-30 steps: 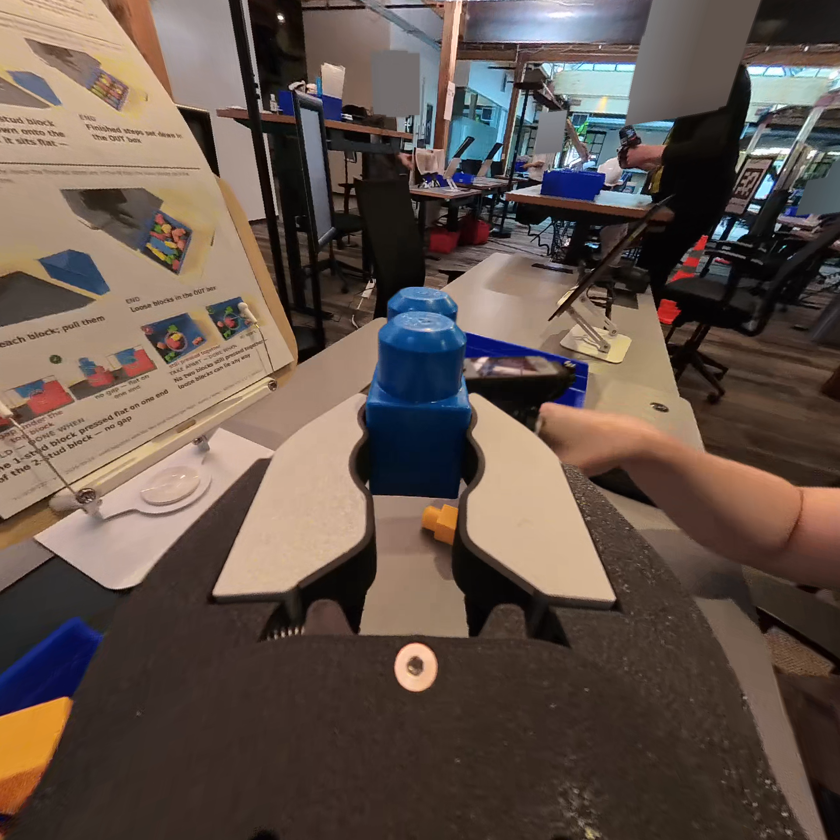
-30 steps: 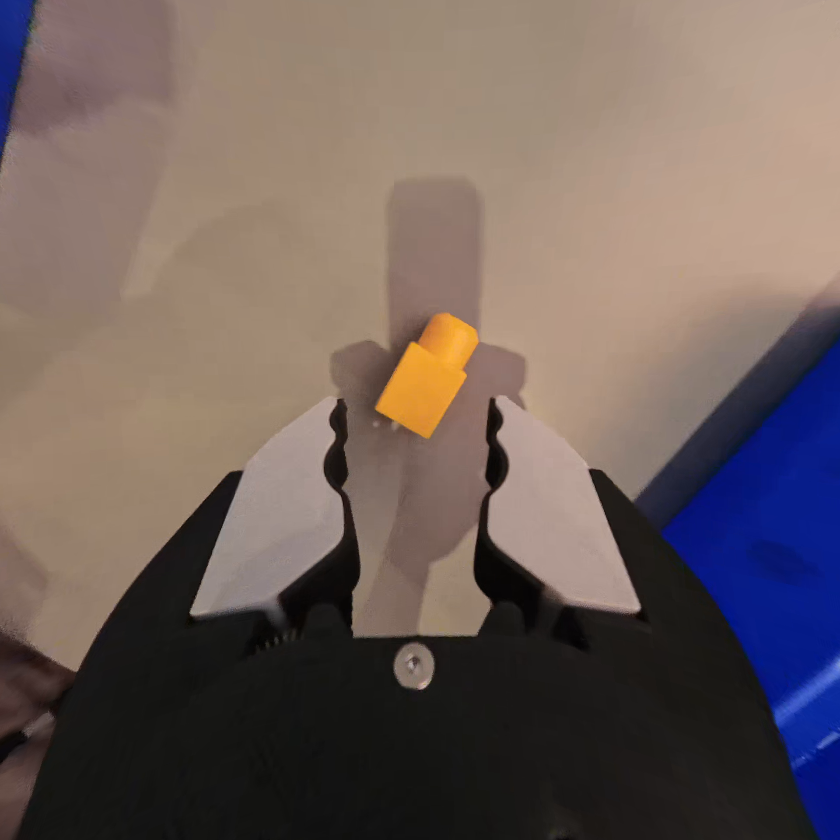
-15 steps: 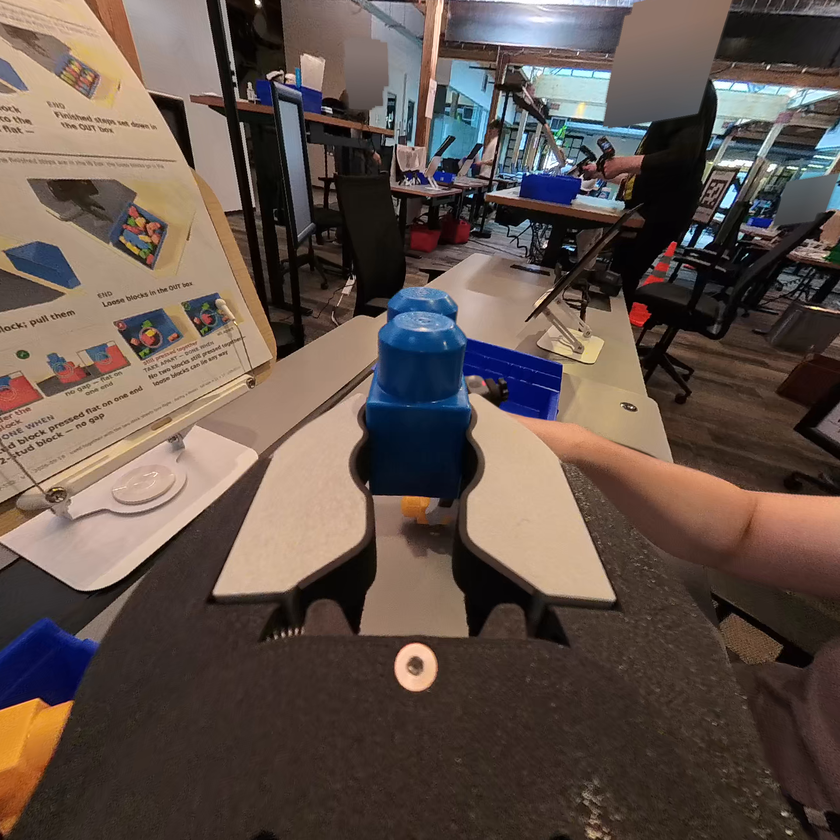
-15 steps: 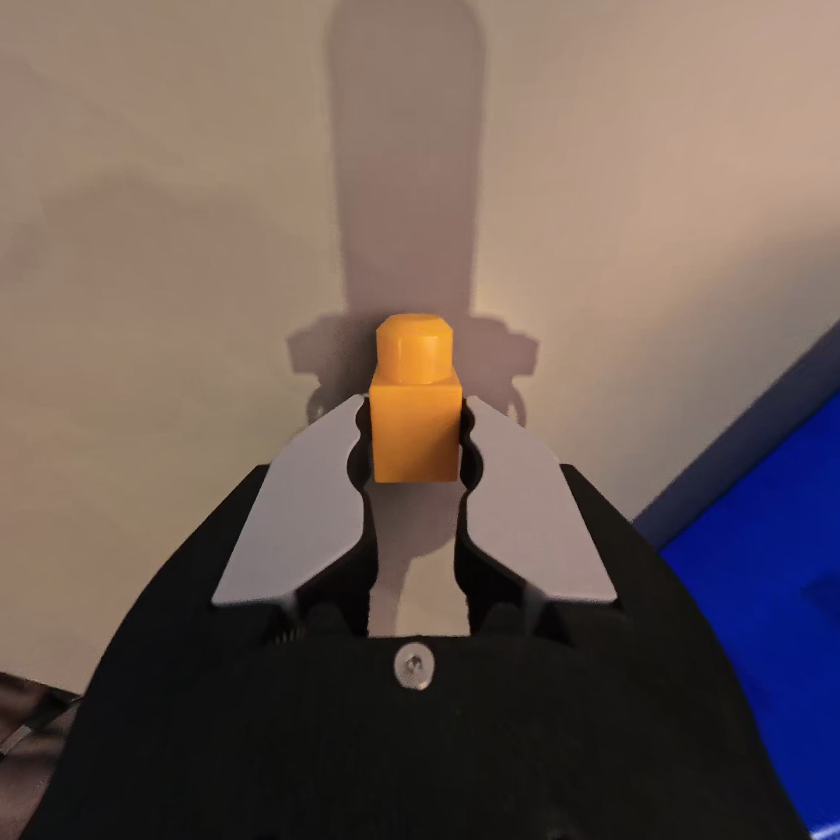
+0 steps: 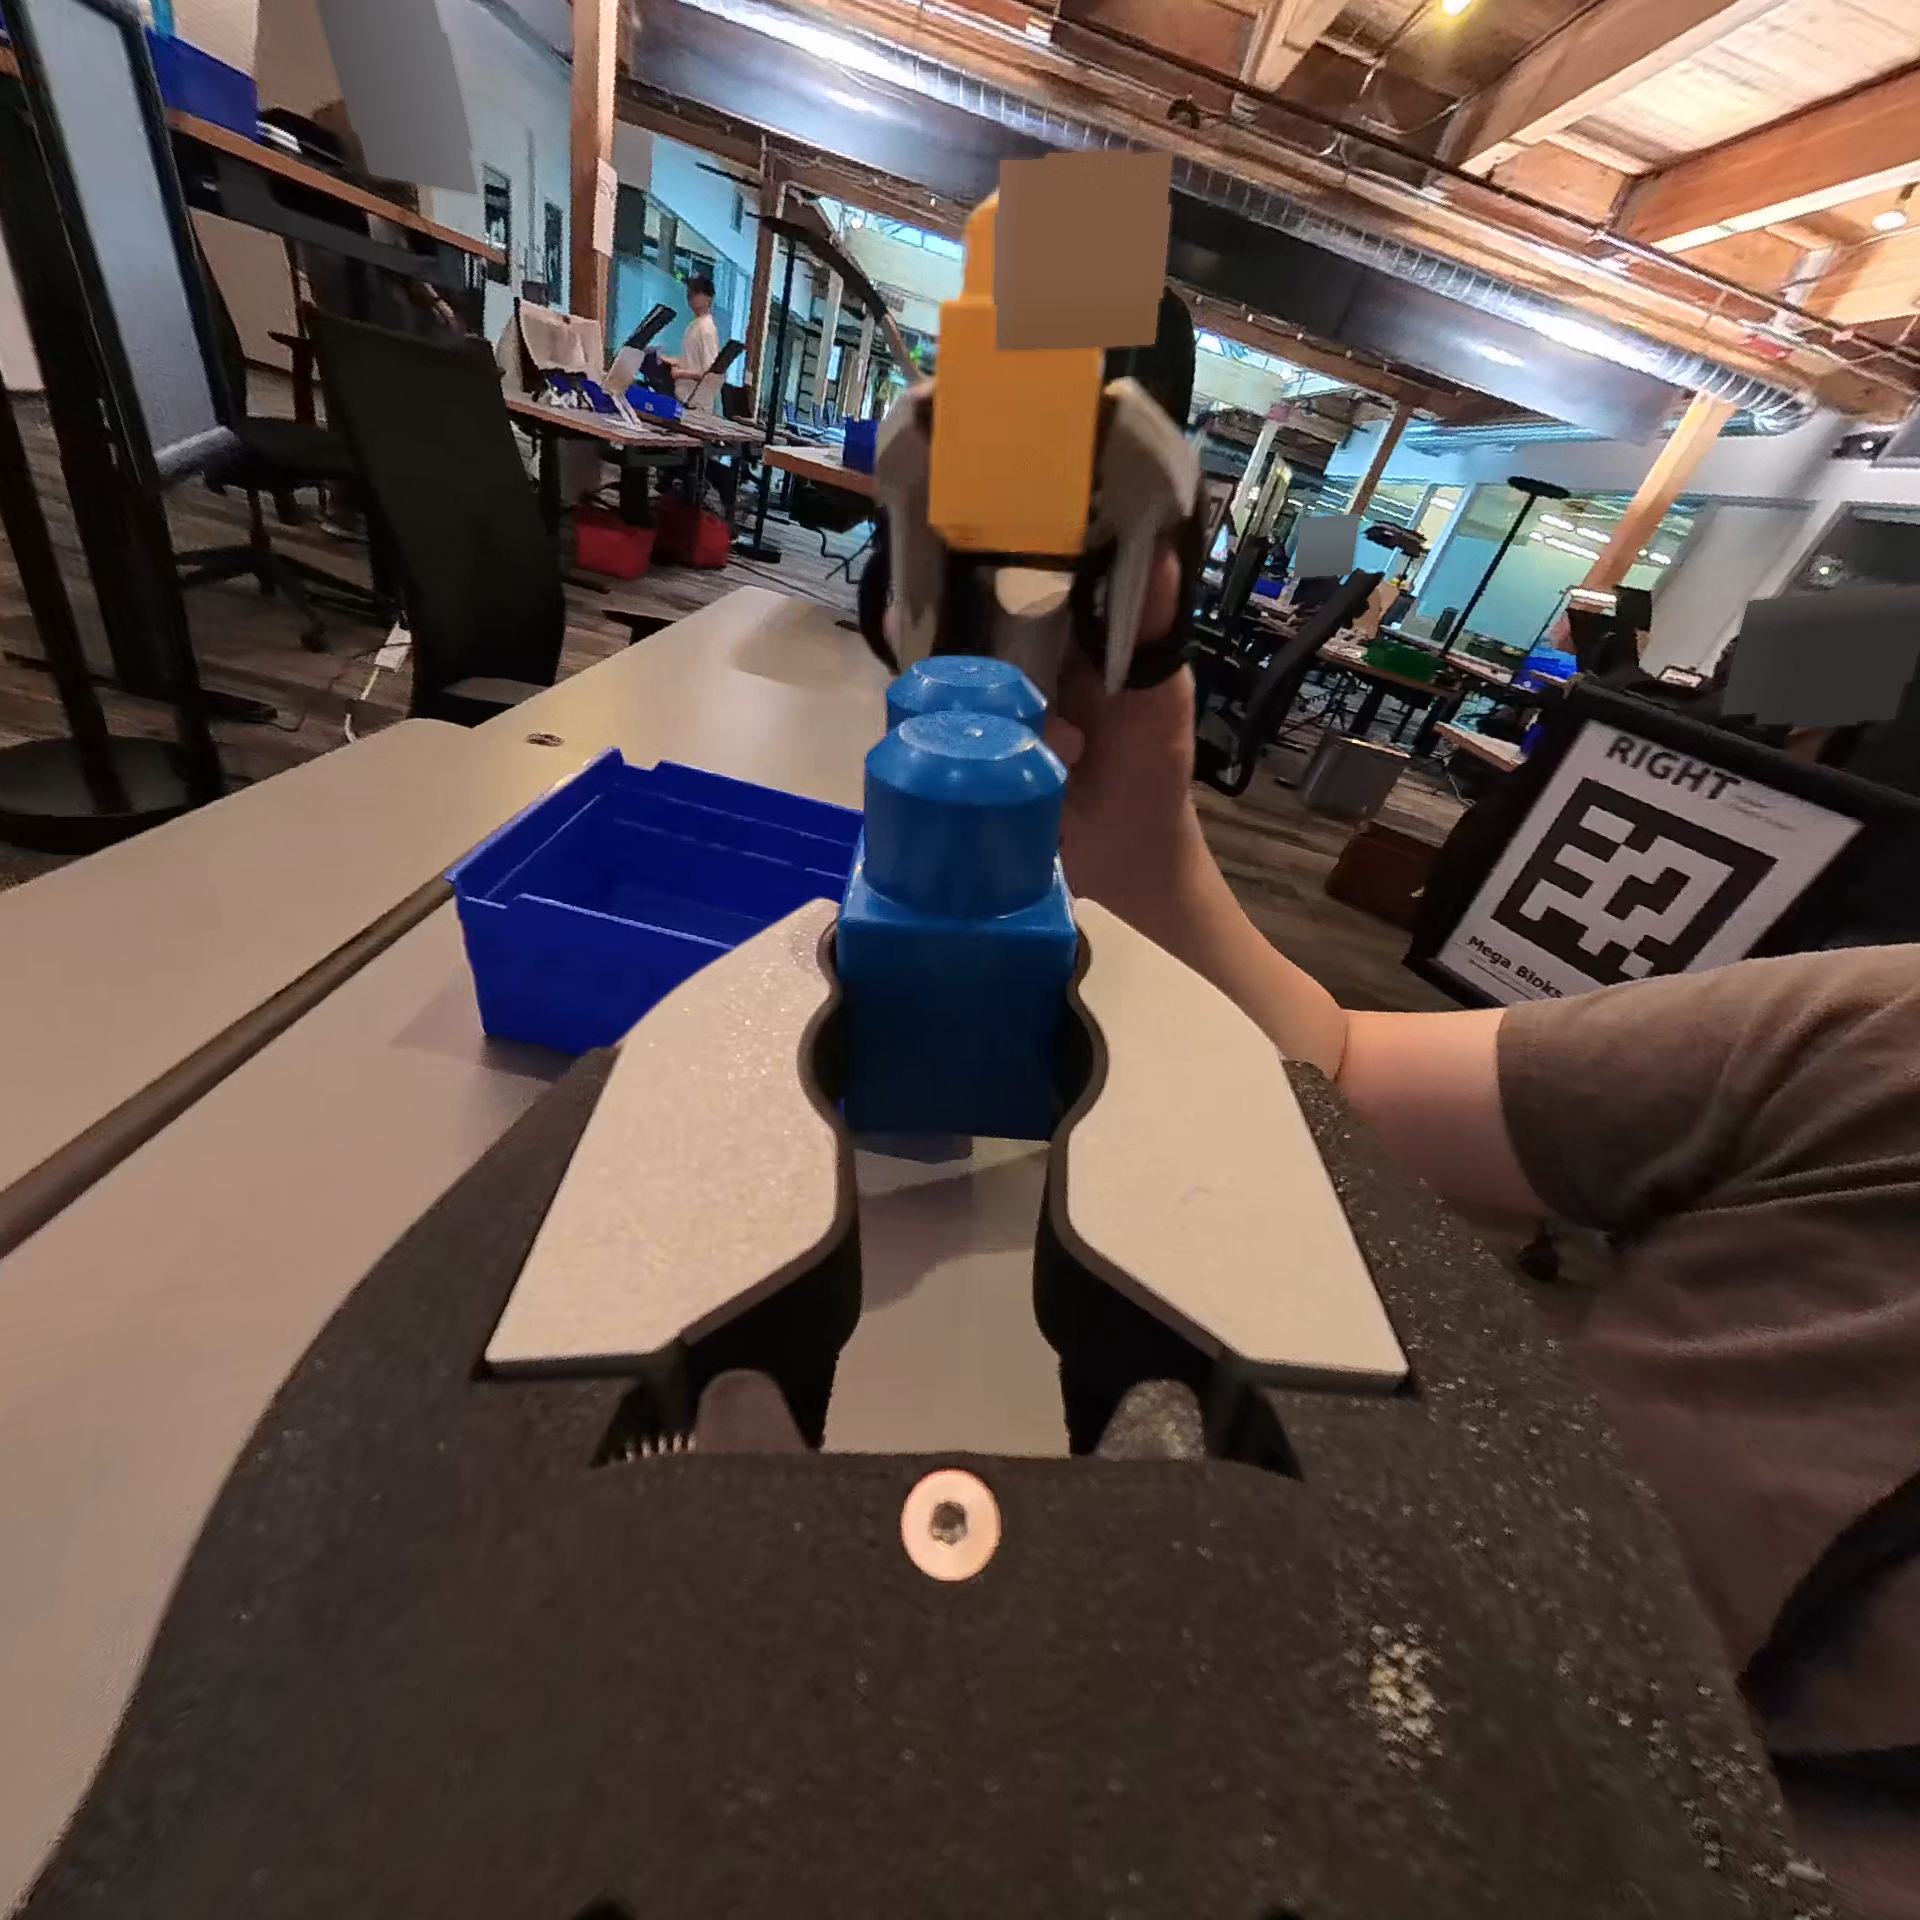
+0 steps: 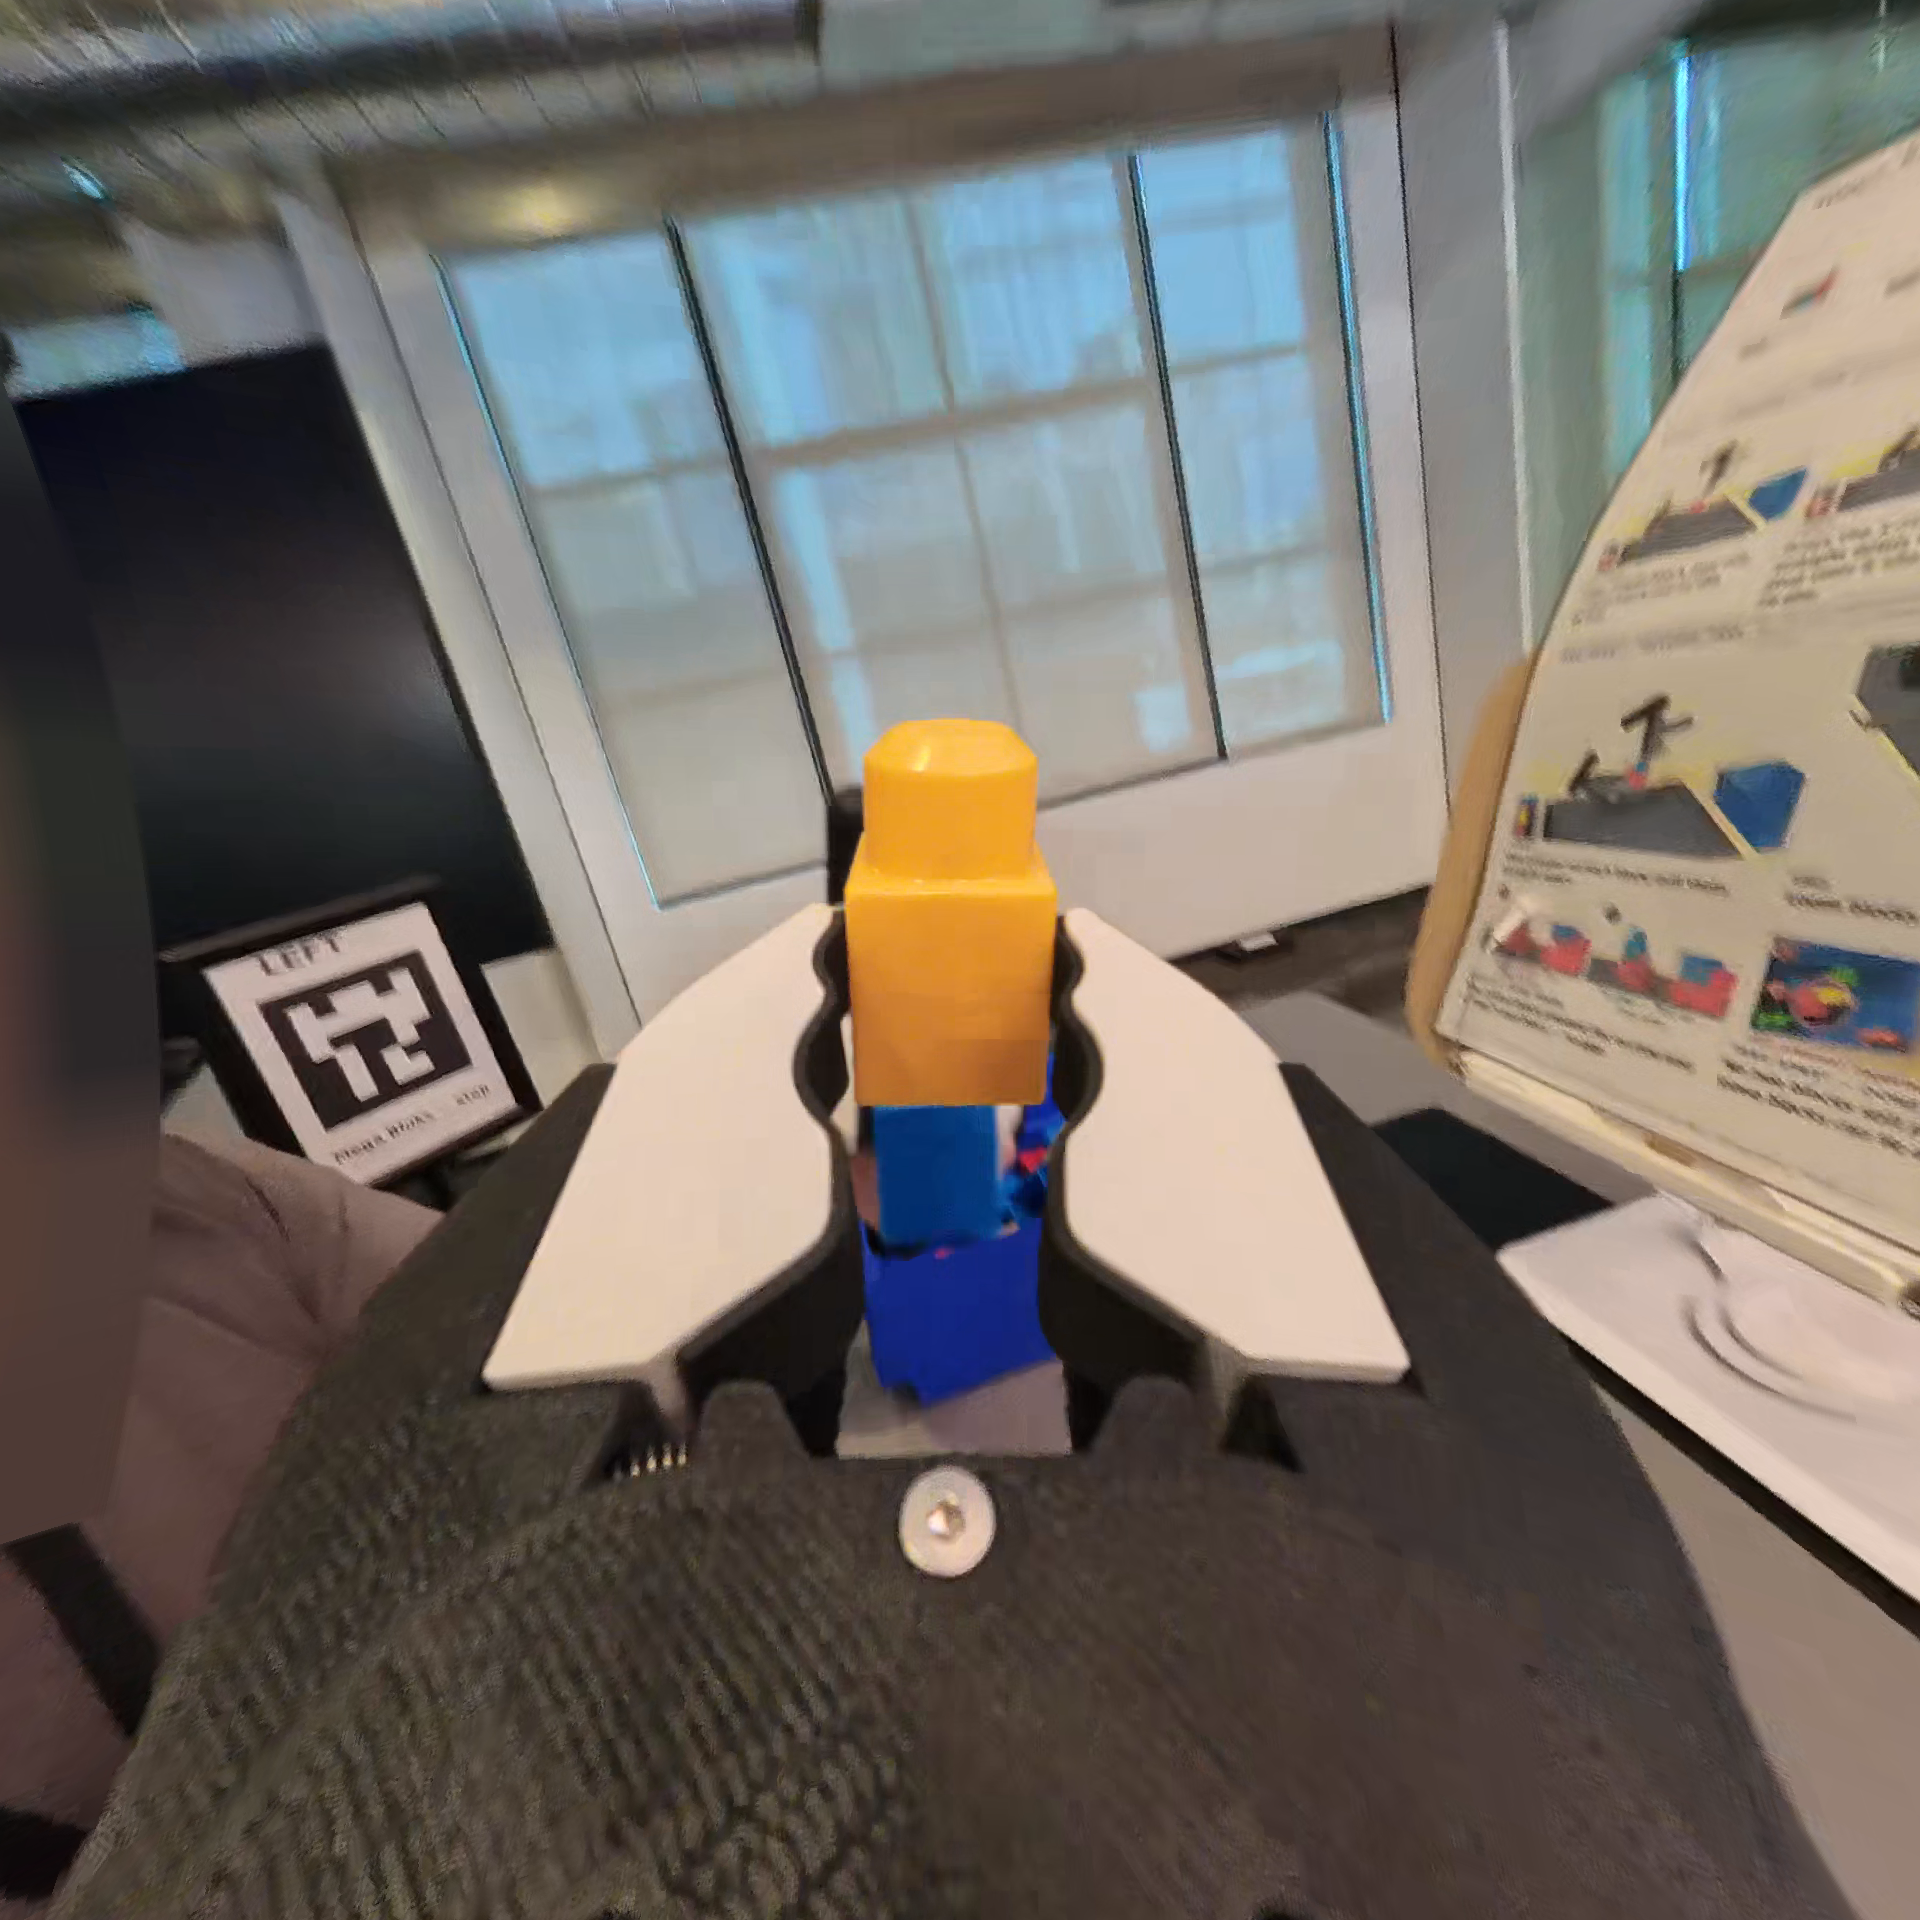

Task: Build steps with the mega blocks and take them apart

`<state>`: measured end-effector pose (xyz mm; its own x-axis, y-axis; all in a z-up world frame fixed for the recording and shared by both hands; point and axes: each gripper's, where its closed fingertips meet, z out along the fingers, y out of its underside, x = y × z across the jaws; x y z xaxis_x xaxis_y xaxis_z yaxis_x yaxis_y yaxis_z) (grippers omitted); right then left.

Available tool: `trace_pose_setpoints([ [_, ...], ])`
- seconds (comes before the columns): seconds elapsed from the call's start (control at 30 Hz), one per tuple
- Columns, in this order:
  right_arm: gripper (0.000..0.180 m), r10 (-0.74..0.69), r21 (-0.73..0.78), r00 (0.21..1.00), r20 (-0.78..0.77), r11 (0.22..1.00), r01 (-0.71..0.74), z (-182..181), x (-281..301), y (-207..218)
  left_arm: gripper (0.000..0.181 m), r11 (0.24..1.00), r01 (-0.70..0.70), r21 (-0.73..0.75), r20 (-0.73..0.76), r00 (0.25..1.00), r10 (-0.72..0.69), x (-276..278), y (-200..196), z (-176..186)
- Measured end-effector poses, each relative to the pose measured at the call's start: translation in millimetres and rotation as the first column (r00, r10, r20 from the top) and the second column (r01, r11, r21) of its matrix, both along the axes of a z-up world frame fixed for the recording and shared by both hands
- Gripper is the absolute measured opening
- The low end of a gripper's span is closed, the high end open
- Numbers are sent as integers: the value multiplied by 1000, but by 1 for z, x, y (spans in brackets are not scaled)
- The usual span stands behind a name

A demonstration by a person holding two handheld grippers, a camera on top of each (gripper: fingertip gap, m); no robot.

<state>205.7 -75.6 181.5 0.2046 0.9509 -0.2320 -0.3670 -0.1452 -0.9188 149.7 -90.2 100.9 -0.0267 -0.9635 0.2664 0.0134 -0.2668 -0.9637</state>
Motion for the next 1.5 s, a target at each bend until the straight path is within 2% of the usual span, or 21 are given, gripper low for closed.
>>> trace_pose_setpoints([
  [0.17, 37, 59, -14, 998, -27, 998, -60, -12, -7, -6, 36, 1000, -1, -17, -54, 999, 0, 20, 0, -21],
  [0.3, 37, 55, -30, 997, 55, 998, -53, -36, -15, 6, 36, 999, -39, -5, -110, 993, 39, 23, 7, -33],
  [0.63, 37, 135, -96, 981, 141, 988, -122, -70, -37, 14, 36, 999, -36, -30, -120, 992, 32, 23, 9, -37],
  [0.77, 37, 170, -122, 972, 165, 981, -151, -75, -39, 10, 36, 998, 7, -69, -114, 993, -15, 22, 5, -36],
  [0.97, 37, 202, -157, 972, 118, 971, -182, -74, -40, 6, 36, 984, 74, -160, -51, 995, -83, 21, 0, -33],
  [1.23, 37, 143, -151, 978, 154, 981, -119, -80, -41, 11, 36, 989, 27, -146, -80, 996, -38, 20, 6, -35],
  [1.5, 37, 153, -145, 975, 162, 981, -130, -82, -41, 10, 36, 989, 38, -146, -90, 995, -51, 18, 6, -37],
])
